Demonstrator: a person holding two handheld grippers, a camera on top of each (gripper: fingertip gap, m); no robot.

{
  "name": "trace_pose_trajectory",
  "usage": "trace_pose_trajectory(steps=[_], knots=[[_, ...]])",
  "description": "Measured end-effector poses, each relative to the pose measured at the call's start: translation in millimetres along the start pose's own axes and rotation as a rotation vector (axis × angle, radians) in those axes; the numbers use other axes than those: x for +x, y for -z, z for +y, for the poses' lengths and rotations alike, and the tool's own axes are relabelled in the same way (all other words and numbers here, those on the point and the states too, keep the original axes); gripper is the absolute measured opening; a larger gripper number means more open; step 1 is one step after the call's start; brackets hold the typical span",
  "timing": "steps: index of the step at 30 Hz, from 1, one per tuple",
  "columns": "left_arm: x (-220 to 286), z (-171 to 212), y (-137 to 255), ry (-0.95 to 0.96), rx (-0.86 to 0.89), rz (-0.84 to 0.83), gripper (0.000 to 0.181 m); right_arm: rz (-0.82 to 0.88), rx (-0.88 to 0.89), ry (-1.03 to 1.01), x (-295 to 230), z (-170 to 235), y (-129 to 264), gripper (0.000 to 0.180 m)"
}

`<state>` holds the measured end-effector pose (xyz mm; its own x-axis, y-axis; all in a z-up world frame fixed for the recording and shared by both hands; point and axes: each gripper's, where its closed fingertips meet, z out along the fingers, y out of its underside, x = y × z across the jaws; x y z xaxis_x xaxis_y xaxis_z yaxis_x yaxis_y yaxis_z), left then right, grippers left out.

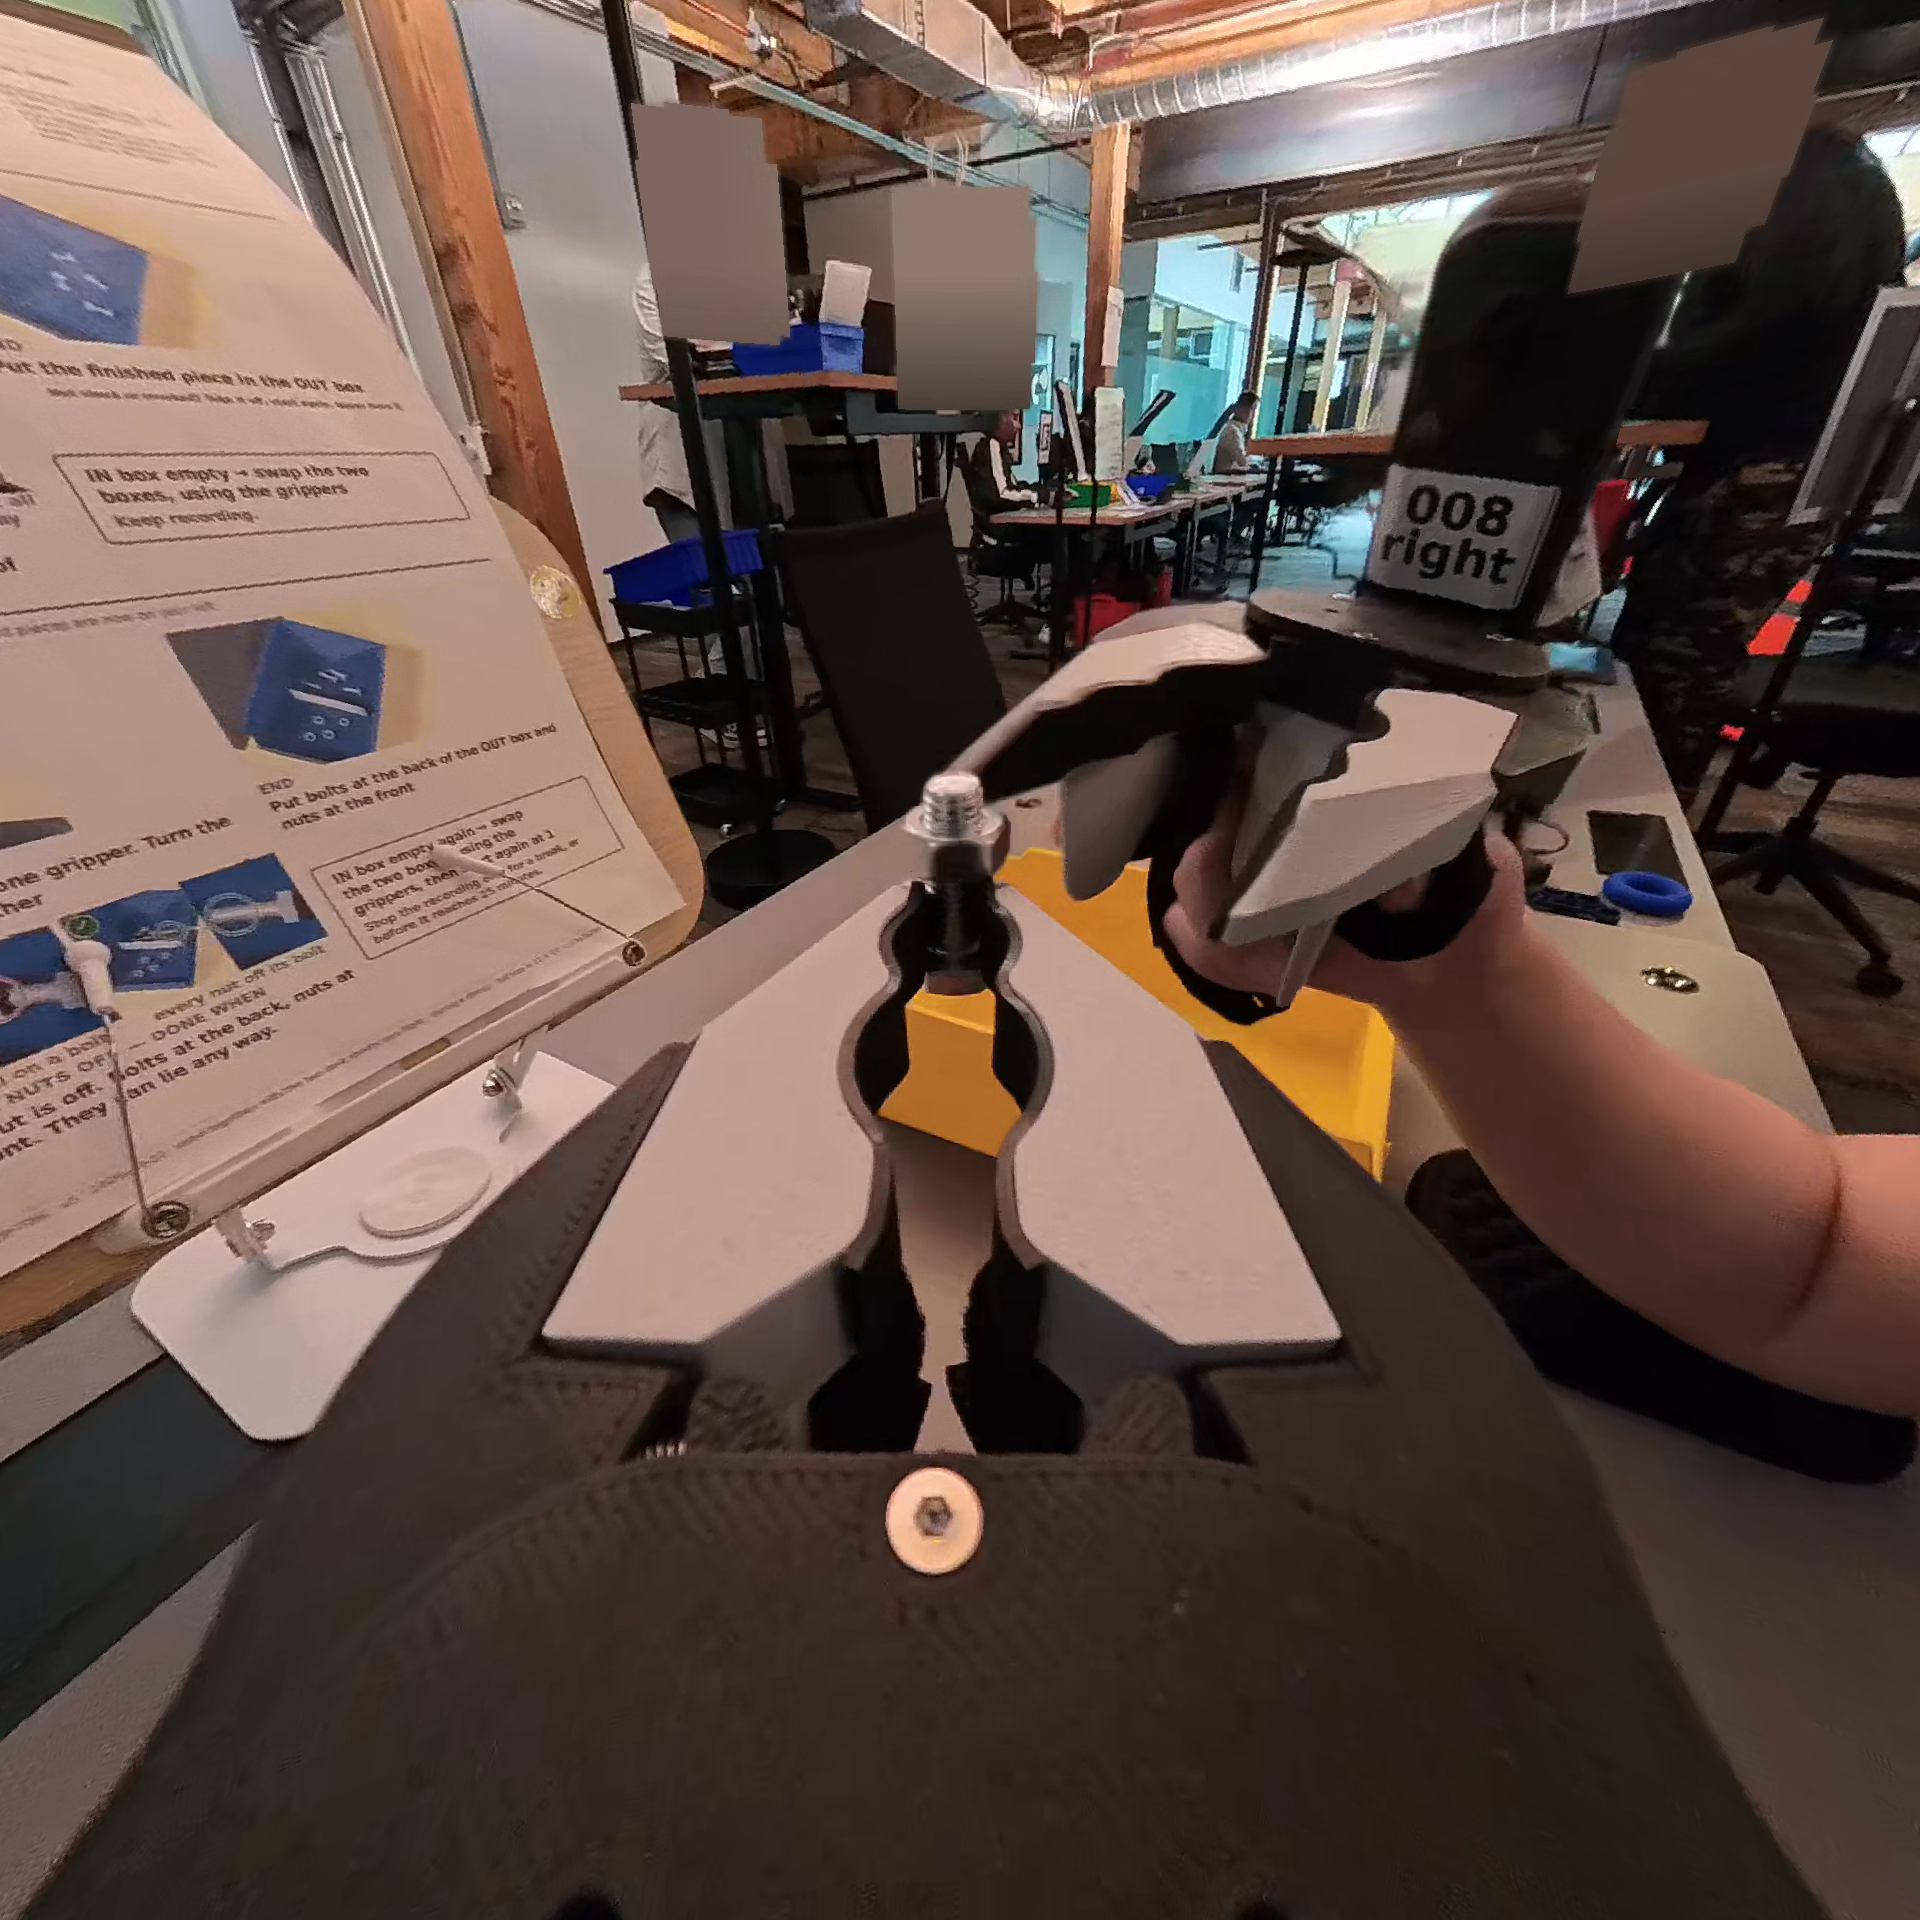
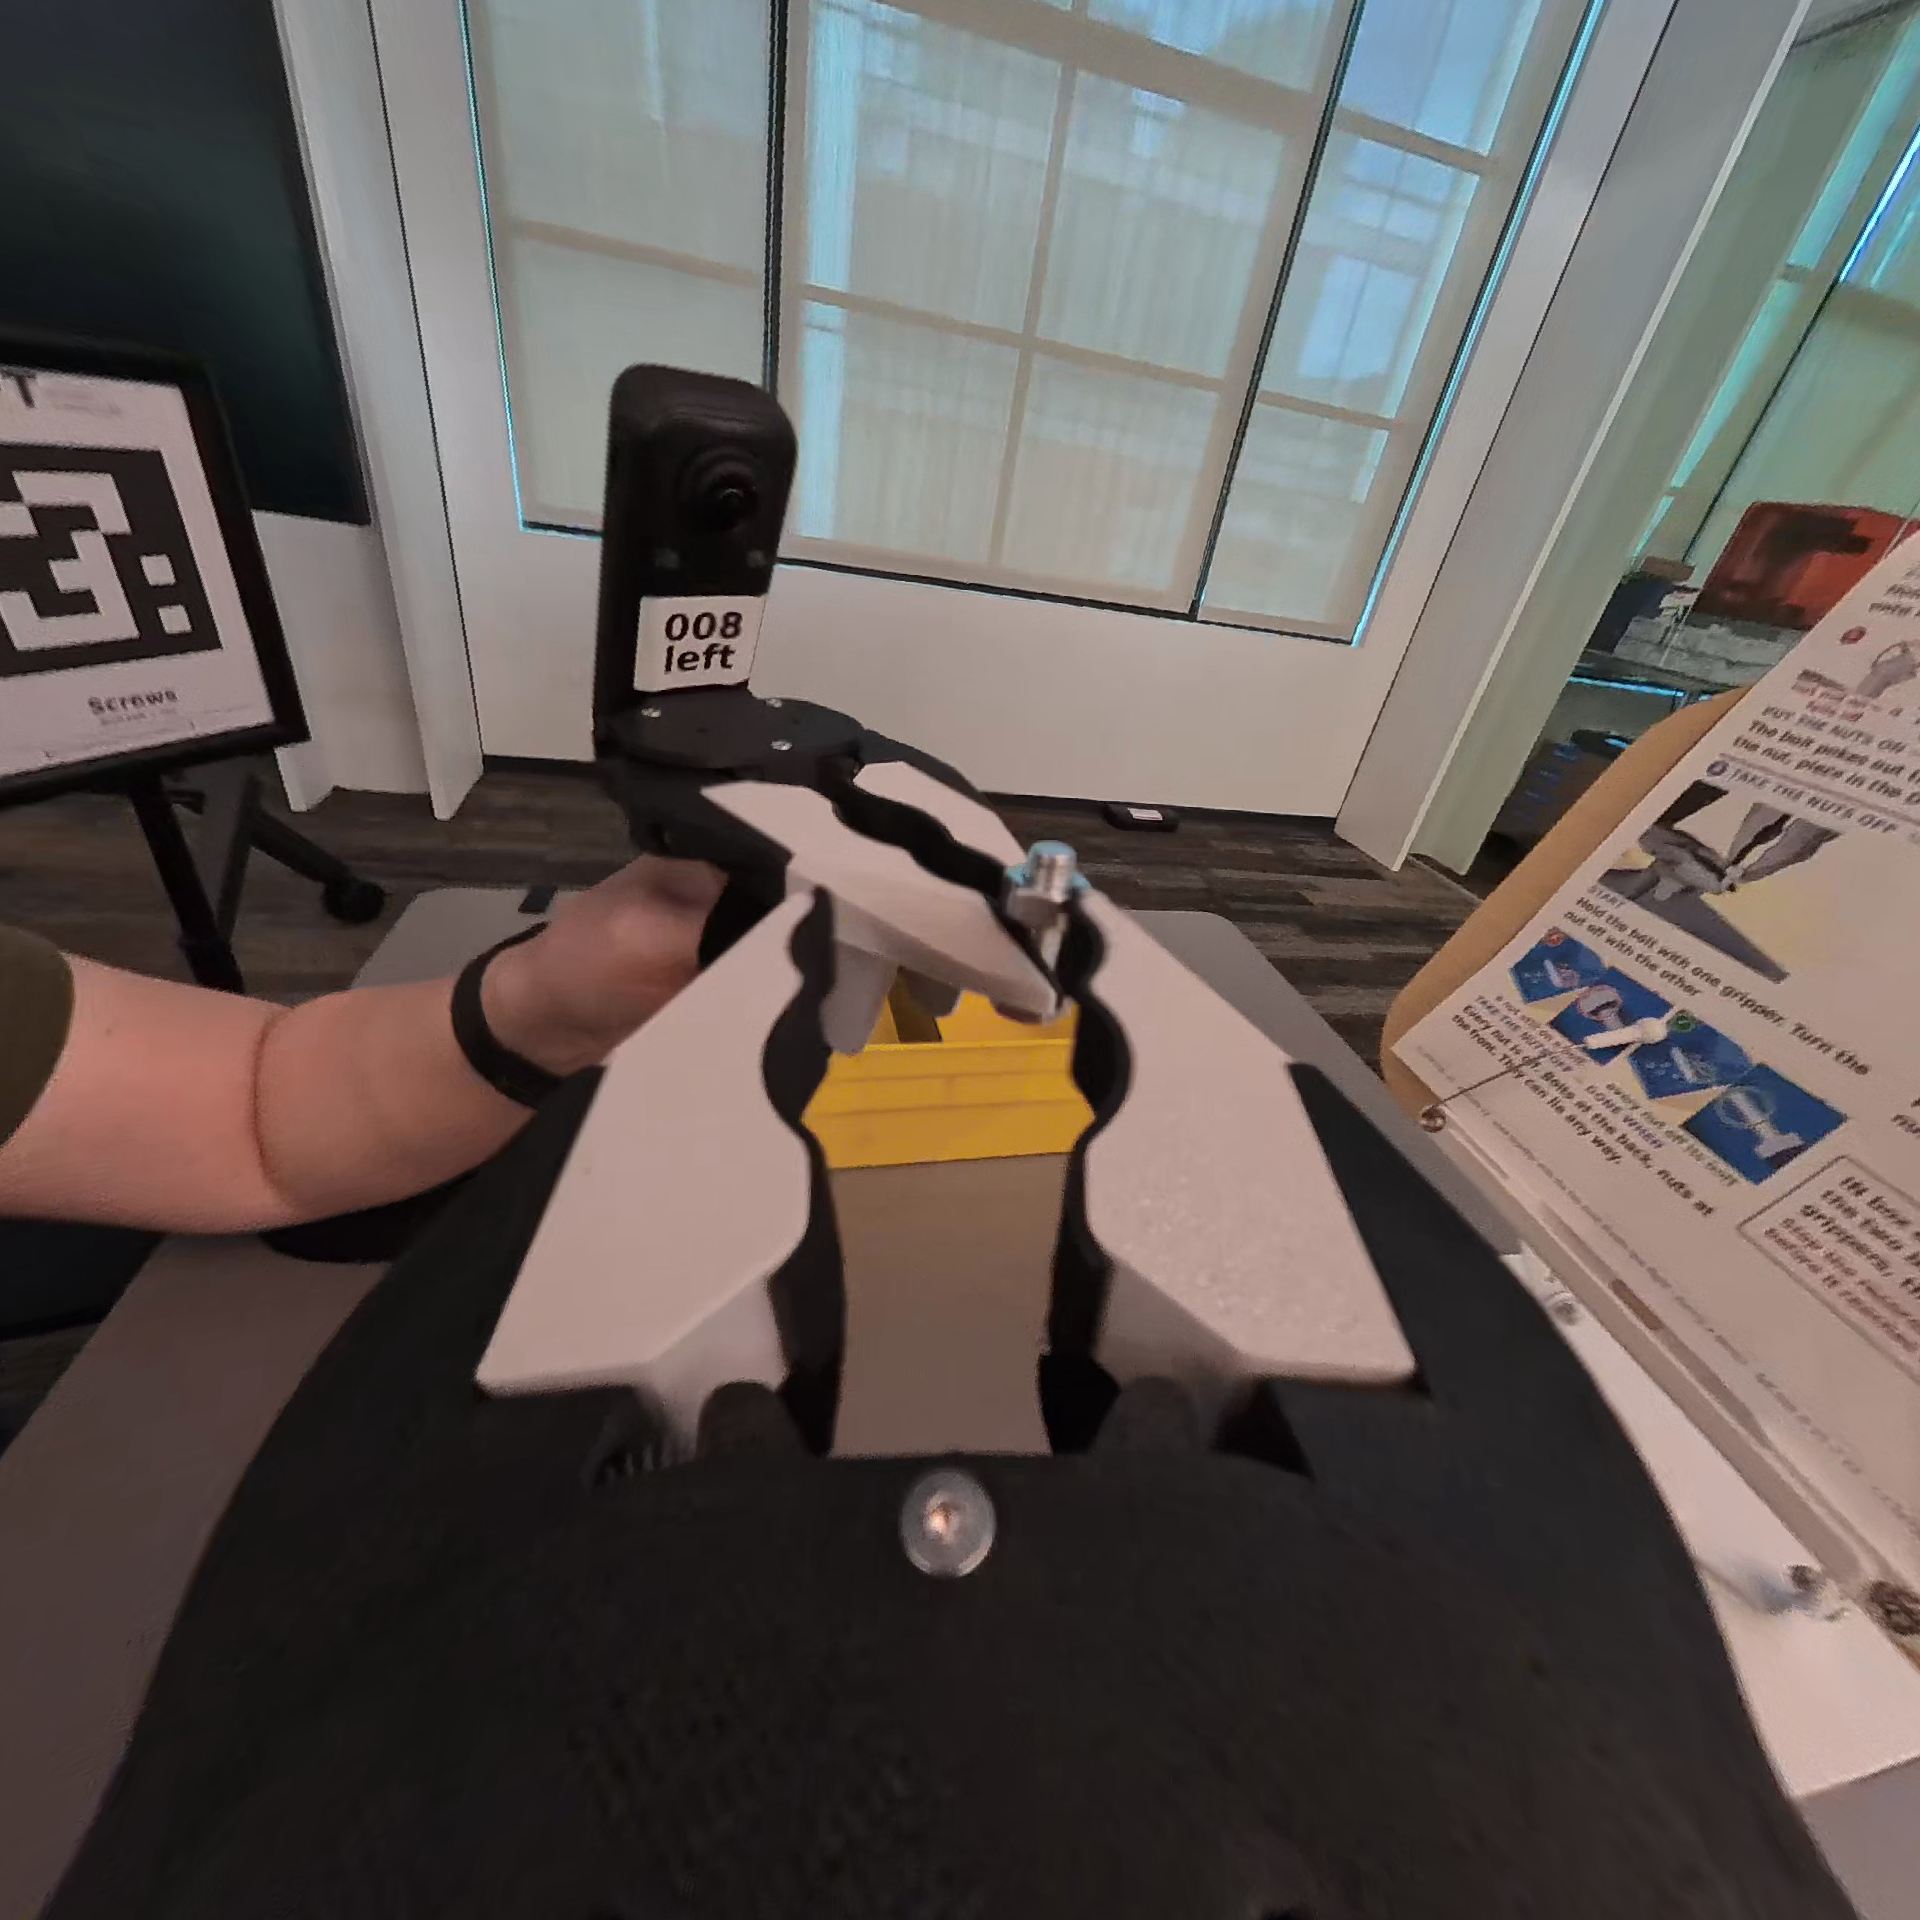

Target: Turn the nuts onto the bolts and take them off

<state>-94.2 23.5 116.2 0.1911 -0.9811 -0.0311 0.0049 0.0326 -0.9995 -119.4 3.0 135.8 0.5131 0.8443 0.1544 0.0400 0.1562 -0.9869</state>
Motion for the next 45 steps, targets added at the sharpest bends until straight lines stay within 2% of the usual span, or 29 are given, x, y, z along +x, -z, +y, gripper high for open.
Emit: trace_pose_trajectory(steps=[1, 2, 7, 11, 17, 21, 22, 25, 29, 32, 34, 35, 39, 41, 45], knots=[[-2.6, -1.7, 1.7, 0.011, 0.006, -0.012, 0.007, -0.041, -0.012, 0.022, -6.4, -0.1, 4.0, 0.011], [-7.0, -2.4, 3.4, 0.008, 0.010, -0.035, 0.007, -0.049, 0.001, 0.010, -7.4, -3.8, 6.7, 0.006], [7.9, -1.3, -1.2, 0.043, 0.011, 0.065, 0.007, 0.044, 0.045, -0.045, 13.4, -8.4, 11.3, 0.025], [17.8, 5.8, -7.6, 0.020, -0.021, 0.105, 0.007, 0.026, 0.032, -0.073, 12.9, -4.7, 9.4, 0.025], [25.1, 6.0, -8.0, 0.017, -0.029, 0.148, 0.007, -0.023, -0.011, -0.132, 10.4, 4.6, 7.4, 0.015], [26.5, 4.0, -5.7, 0.023, -0.029, 0.170, 0.008, -0.068, 0.020, -0.258, 11.7, 2.9, 9.0, 0.015], [25.8, 2.6, -4.7, 0.022, -0.024, 0.167, 0.010, -0.074, 0.035, -0.302, 14.3, 2.1, 10.0, 0.015], [17.2, -0.9, -2.0, 0.021, -0.020, 0.124, 0.033, -0.100, 0.083, -0.408, 21.5, -0.1, 14.2, 0.015], [22.0, 2.0, -3.8, 0.094, -0.030, 0.182, 0.042, -0.148, 0.122, -0.449, 19.2, -5.2, 16.2, 0.015], [33.3, 8.7, -9.4, 0.168, -0.047, 0.270, 0.039, -0.144, 0.103, -0.410, 15.6, -3.8, 13.5, 0.015], [37.3, 9.6, -10.5, 0.191, -0.034, 0.307, 0.021, -0.157, 0.101, -0.400, 11.8, -4.4, 12.0, 0.015], [38.6, 8.6, -10.1, 0.201, -0.022, 0.322, 0.017, -0.156, 0.103, -0.397, 11.4, -4.9, 11.6, 0.015], [36.2, 7.1, -9.7, 0.195, -0.007, 0.312, 0.017, -0.139, 0.118, -0.362, 13.2, -6.7, 11.4, 0.017], [31.5, 4.7, -8.6, 0.173, 0.012, 0.276, 0.016, -0.141, 0.129, -0.362, 12.6, -9.4, 11.5, 0.032], [28.9, 2.8, -6.8, 0.171, 0.020, 0.267, 0.017, -0.136, 0.111, -0.355, 10.0, -7.4, 8.7, 0.037]])
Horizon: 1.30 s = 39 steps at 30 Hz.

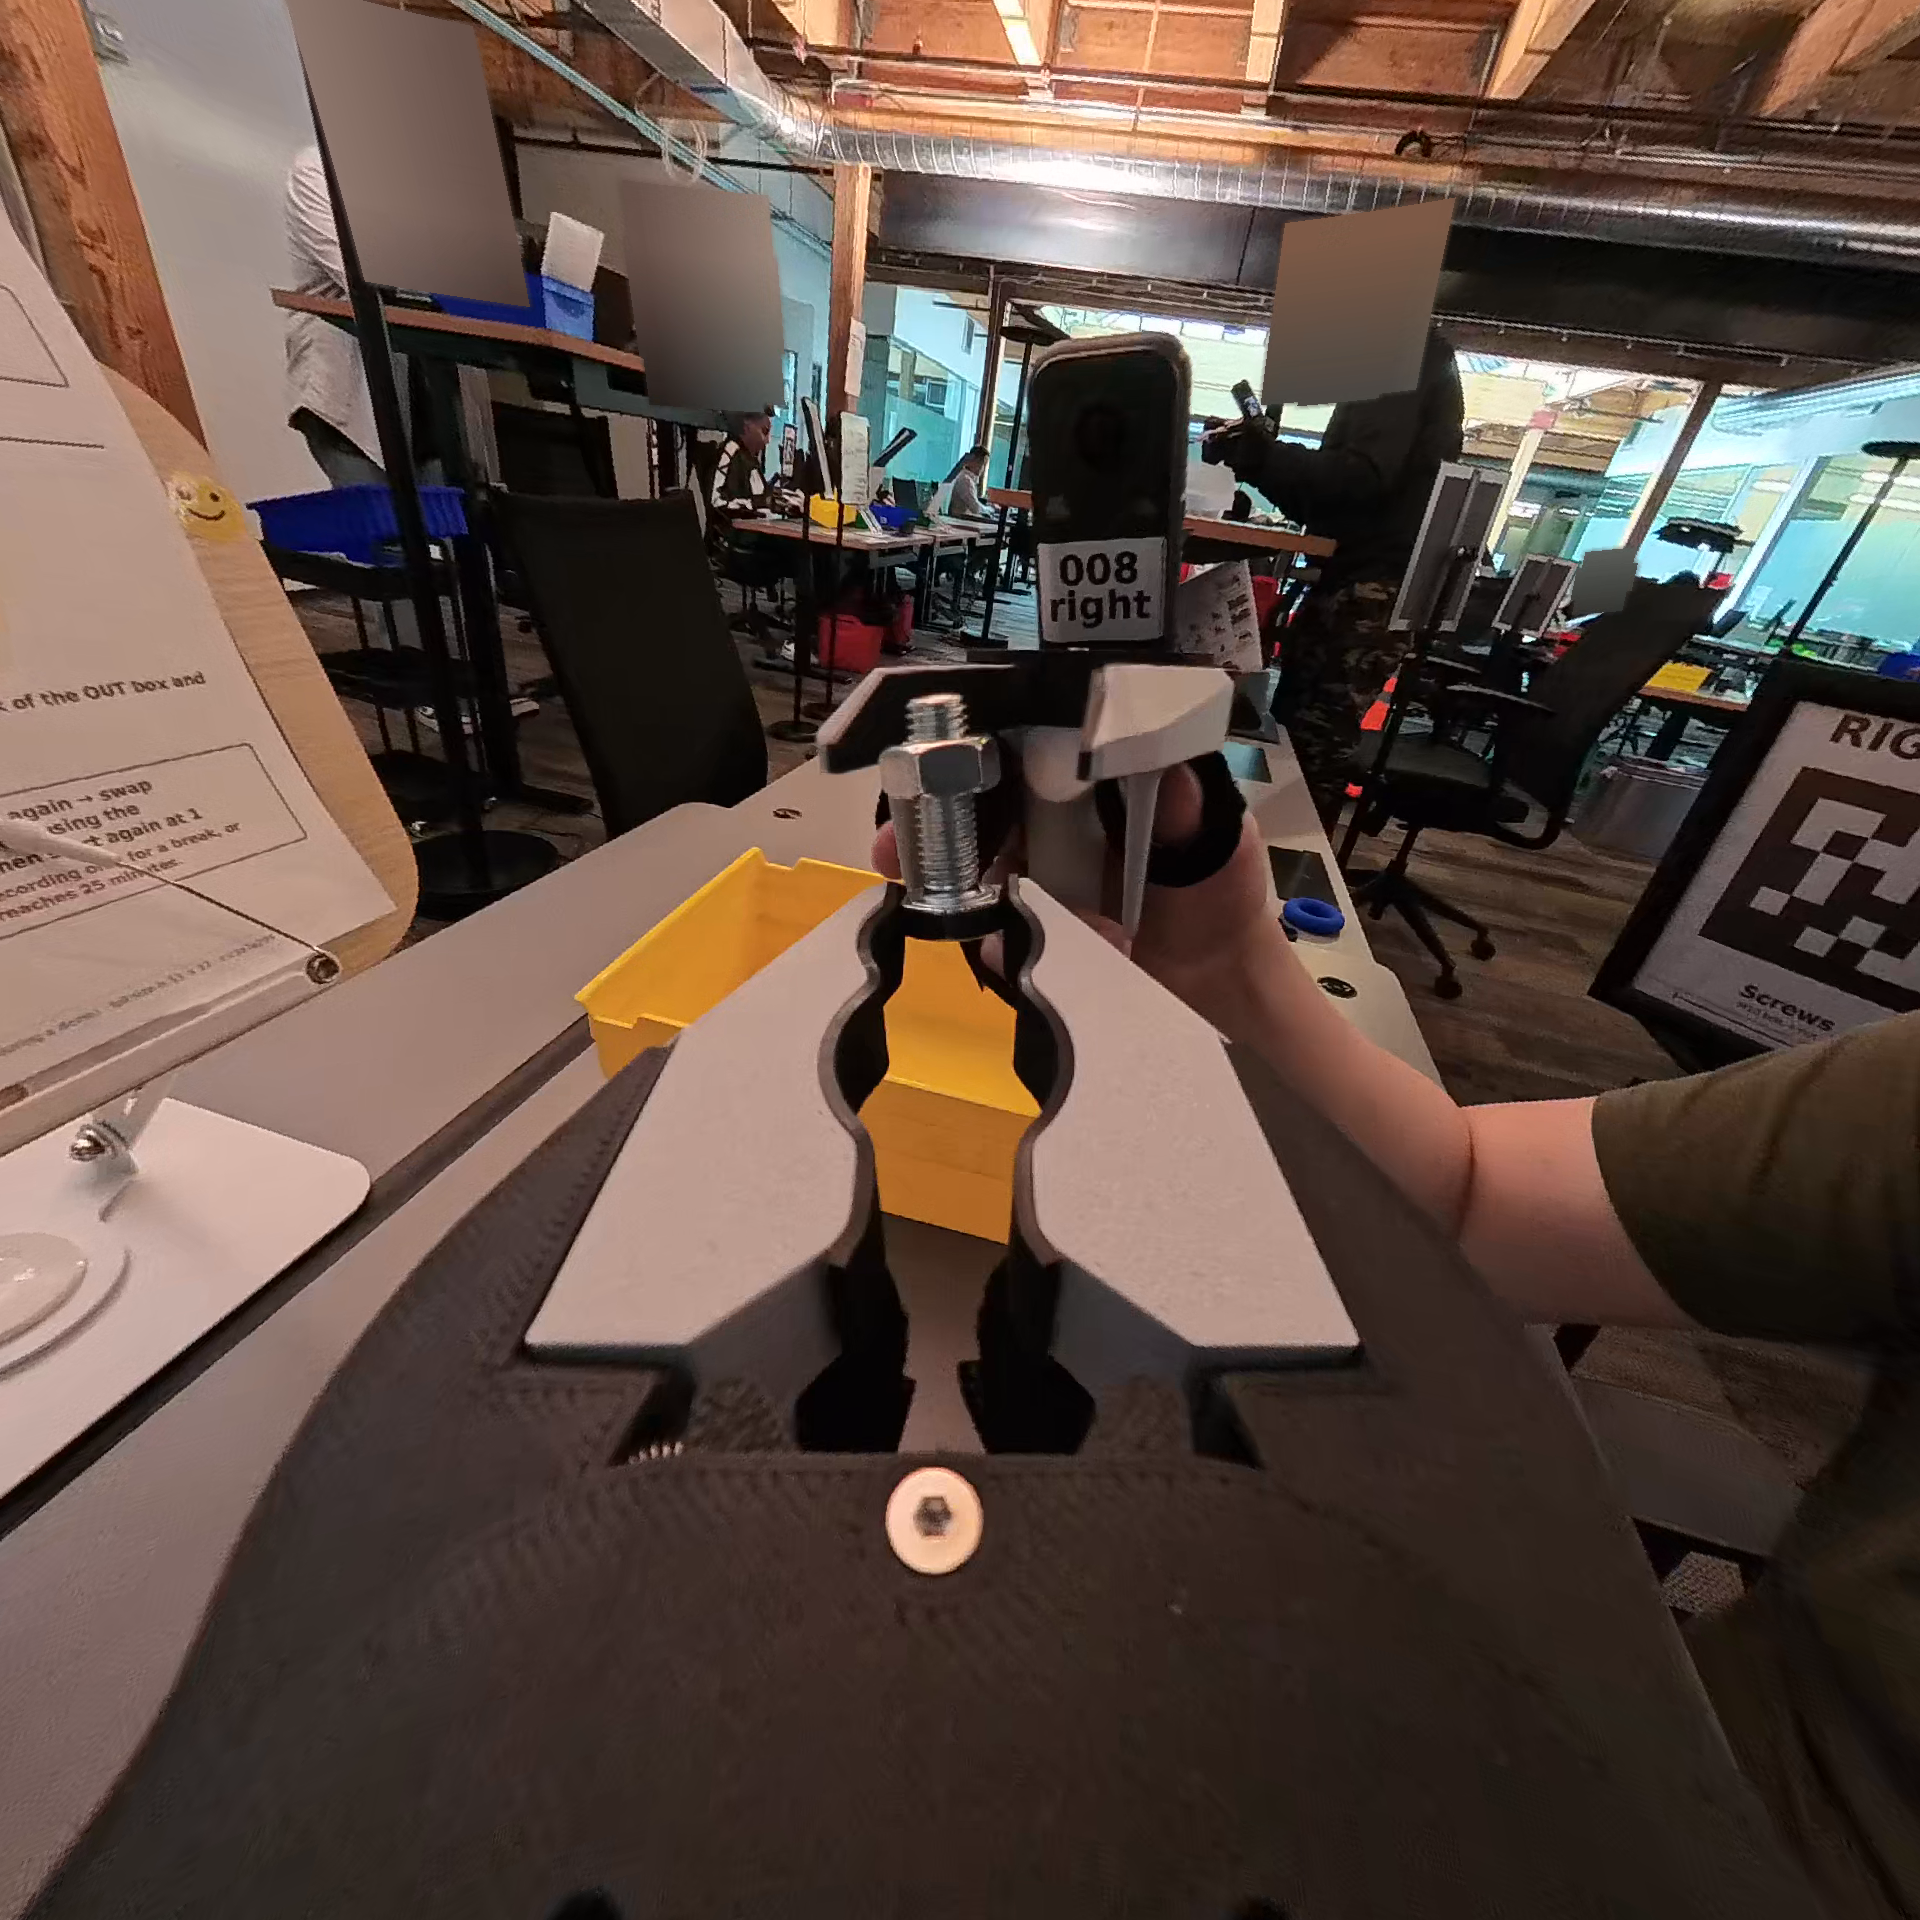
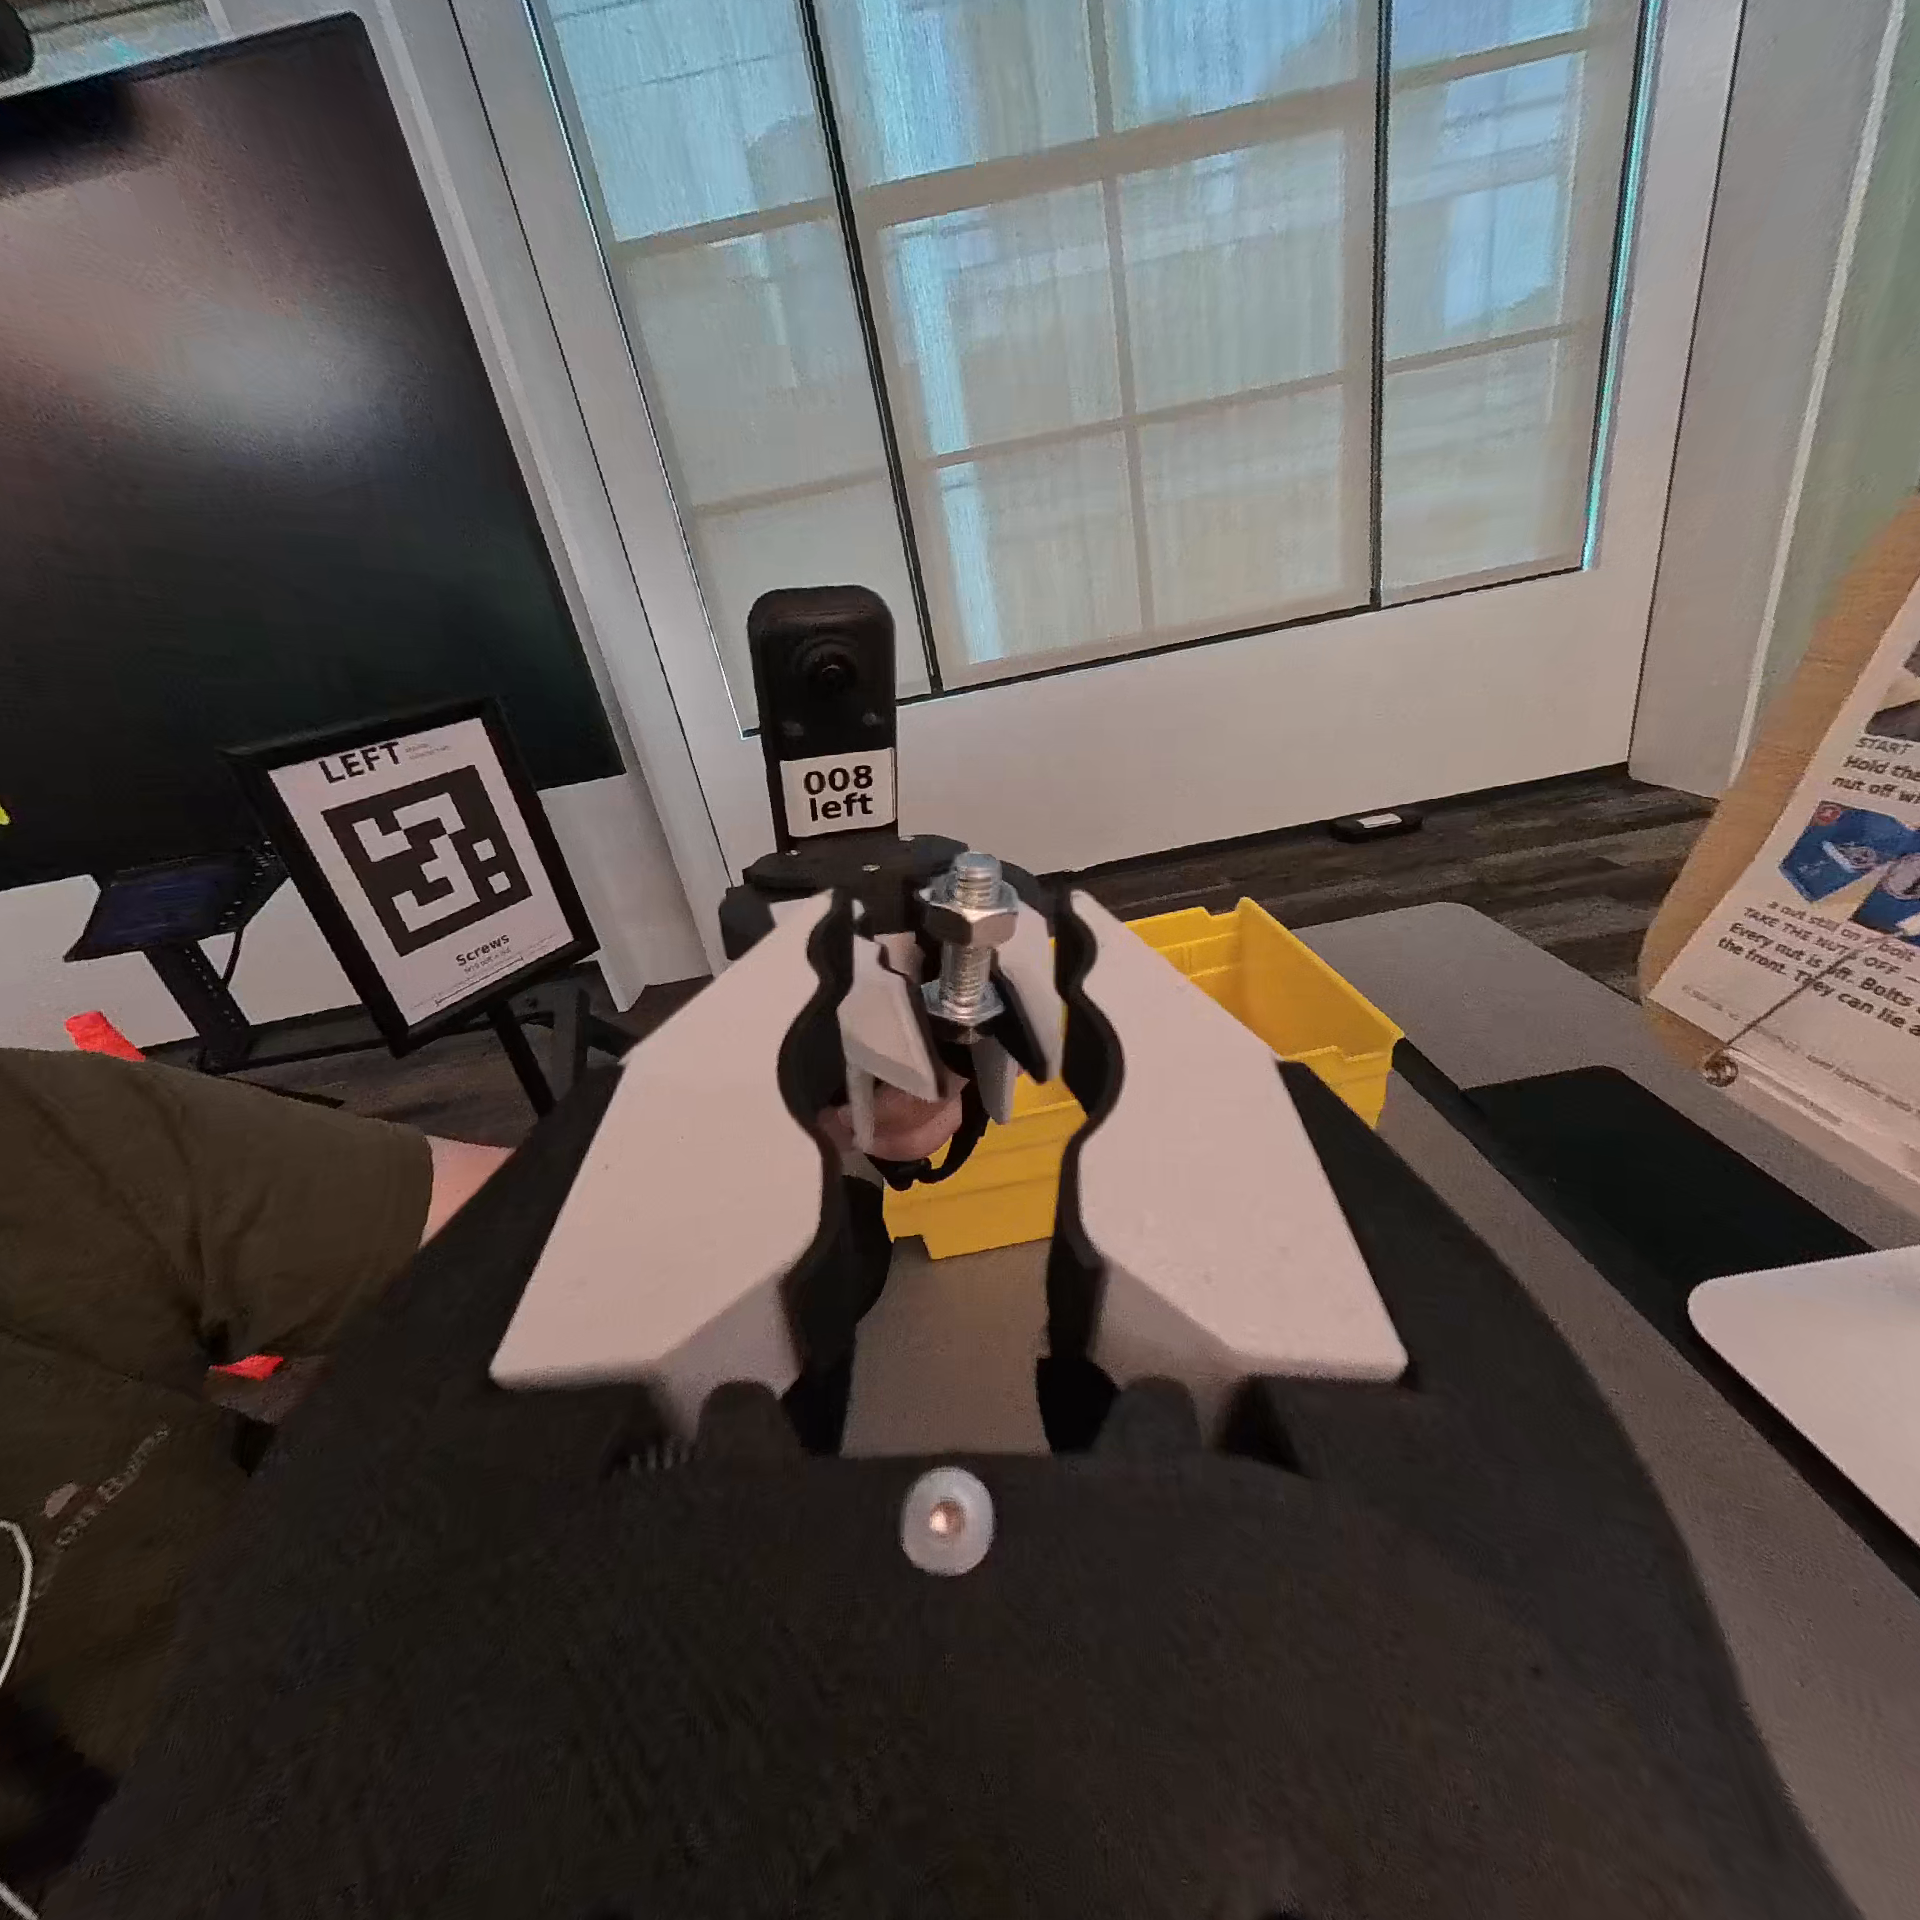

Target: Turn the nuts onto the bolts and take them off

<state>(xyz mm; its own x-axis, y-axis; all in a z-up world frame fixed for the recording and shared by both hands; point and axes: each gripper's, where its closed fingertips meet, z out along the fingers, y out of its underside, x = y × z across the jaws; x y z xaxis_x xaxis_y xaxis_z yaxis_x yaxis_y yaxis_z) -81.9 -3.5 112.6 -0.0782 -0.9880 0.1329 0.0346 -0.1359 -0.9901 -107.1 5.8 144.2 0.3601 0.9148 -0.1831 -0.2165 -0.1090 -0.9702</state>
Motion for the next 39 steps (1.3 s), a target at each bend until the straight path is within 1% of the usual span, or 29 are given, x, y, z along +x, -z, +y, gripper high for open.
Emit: trace_pose_trajectory(steps=[2, 3, 4, 5, 6, 7, 9, 10, 14, 16, 17, 18, 19, 21, 24, 27, 29, 30, 31, 32, 35, 37, 39], knots=[[-5.5, -0.6, 1.5, -0.010, 0.004, -0.039, 0.017, 0.001, -0.034, -0.005, -1.2, 4.5, -1.4, 0.035], [-9.6, -2.6, 3.6, -0.017, 0.015, -0.066, 0.017, -0.004, -0.058, -0.007, -1.6, 7.3, -1.2, 0.031], [-13.5, -4.7, 6.4, -0.017, 0.026, -0.089, 0.017, -0.063, -0.075, 0.004, -11.2, 8.8, -0.1, 0.016], [-16.2, -6.4, 8.7, -0.014, 0.032, -0.101, 0.017, -0.134, -0.067, 0.026, -23.4, 6.5, 0.1, 0.008], [-16.1, -7.2, 9.9, -0.010, 0.034, -0.094, 0.017, -0.135, -0.035, 0.046, -26.2, 1.4, 0.6, 0.008], [-14.5, -8.2, 10.3, -0.006, 0.036, -0.083, 0.017, -0.074, -0.006, 0.064, -18.3, -3.4, 1.0, 0.011], [-12.4, -9.9, 10.2, -0.010, 0.046, -0.079, 0.017, 0.067, -0.005, 0.098, 2.9, -4.6, 2.8, 0.030], [-10.9, -9.6, 9.4, -0.017, 0.044, -0.076, 0.017, 0.099, -0.019, 0.105, 8.6, -2.2, 3.0, 0.038], [-8.0, -5.4, 5.3, -0.030, 0.021, -0.074, 0.017, 0.023, 0.006, 0.093, -2.6, -2.1, -2.5, 0.042], [-10.5, -3.9, 5.2, -0.028, 0.016, -0.084, 0.017, 0.008, -0.012, 0.117, -9.3, 1.1, -5.5, 0.046], [-12.7, -4.1, 6.1, -0.026, 0.019, -0.093, 0.017, 0.000, -0.010, 0.145, -13.0, 0.1, -5.2, 0.041], [-15.3, -4.9, 7.4, -0.021, 0.024, -0.104, 0.017, -0.034, -0.001, 0.174, -21.6, -2.4, -2.7, 0.020], [-18.1, -5.4, 9.0, -0.016, 0.027, -0.115, 0.017, -0.044, 0.010, 0.175, -25.0, -5.7, -0.5, 0.009], [-18.0, -7.4, 10.6, -0.005, 0.040, -0.104, 0.017, -0.004, 0.030, 0.144, -18.1, -11.5, 3.9, 0.012], [-12.2, -9.8, 9.5, 0.000, 0.054, -0.077, 0.017, 0.063, 0.012, 0.098, 0.4, -7.3, 6.4, 0.027], [-6.5, -7.4, 5.3, -0.025, 0.038, -0.063, 0.017, 0.007, -0.005, 0.030, -1.9, 1.7, -0.3, 0.031], [-2.2, -7.2, 3.1, -0.032, 0.039, -0.045, 0.017, 0.009, -0.035, 0.024, -0.5, 9.7, -5.6, 0.031], [-0.4, -6.2, 2.2, -0.032, 0.033, -0.035, 0.017, 0.007, -0.030, 0.031, -0.9, 9.3, -6.1, 0.028], [0.5, -4.5, 1.1, -0.031, 0.022, -0.028, 0.016, -0.011, -0.027, 0.035, -2.8, 8.7, -5.5, 0.011], [2.3, -2.6, 0.0, -0.027, 0.010, -0.013, 0.017, -0.031, -0.041, 0.031, -3.7, 9.8, -6.1, 0.007], [6.6, -2.6, -0.8, -0.018, 0.005, 0.025, 0.017, -0.027, -0.049, 0.029, -5.4, 8.0, -4.9, 0.007], [5.0, -5.1, 0.5, -0.037, 0.011, 0.007, 0.026, 0.023, -0.067, 0.047, 0.9, 8.6, -0.2, 0.007], [-1.3, -11.0, 4.8, -0.067, 0.029, -0.050, 0.038, 0.114, -0.138, 0.076, 12.1, 7.8, 18.4, 0.007]])
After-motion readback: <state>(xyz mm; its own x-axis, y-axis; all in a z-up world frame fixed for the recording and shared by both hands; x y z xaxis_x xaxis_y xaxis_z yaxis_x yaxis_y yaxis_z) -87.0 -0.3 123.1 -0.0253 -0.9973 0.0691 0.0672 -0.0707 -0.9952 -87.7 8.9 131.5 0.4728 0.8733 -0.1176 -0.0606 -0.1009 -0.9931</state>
